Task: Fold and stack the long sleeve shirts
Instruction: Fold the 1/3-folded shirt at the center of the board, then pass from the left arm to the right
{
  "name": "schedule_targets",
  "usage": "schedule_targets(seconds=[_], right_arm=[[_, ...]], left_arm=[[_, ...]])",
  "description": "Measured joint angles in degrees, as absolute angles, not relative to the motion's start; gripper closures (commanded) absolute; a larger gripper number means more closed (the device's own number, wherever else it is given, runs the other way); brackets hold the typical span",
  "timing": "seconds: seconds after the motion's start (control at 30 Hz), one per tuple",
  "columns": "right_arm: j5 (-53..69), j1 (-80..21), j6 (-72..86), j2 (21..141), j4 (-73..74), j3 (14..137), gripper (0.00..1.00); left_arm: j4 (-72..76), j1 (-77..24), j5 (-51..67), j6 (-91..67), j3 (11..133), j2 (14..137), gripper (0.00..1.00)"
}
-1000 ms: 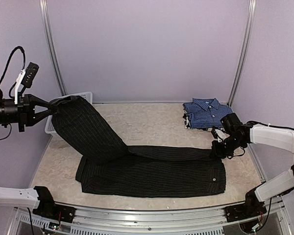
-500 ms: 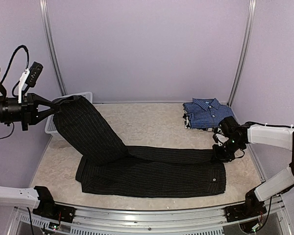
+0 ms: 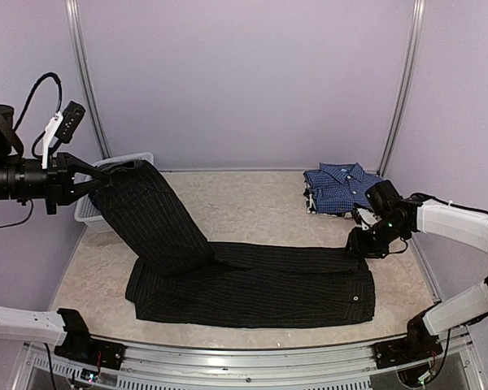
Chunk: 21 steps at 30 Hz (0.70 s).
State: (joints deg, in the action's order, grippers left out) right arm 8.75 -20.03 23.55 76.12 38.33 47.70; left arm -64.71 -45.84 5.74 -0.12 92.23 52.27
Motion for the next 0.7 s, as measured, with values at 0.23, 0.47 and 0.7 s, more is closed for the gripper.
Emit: schedule_targets(seconds=[0.23,0.47,0.7], right_arm=[[10.46,-20.91,22.37,76.18,37.80,50.22,0.59],[14.04,-22.65,18.57,78.46,35.33,53.63,0.53],[24.32,-27.40,11.55,76.66,27.44,56.66,0.48]], left_arm=[[-64.10,-46.61,7.35,1.21,90.98,55.64,1.00],[-59.53,-46.87,11.88,3.77,85.56,59.55,1.00],[-51.09,-46.92,19.07,8.97,81.54,66.52,0.98]])
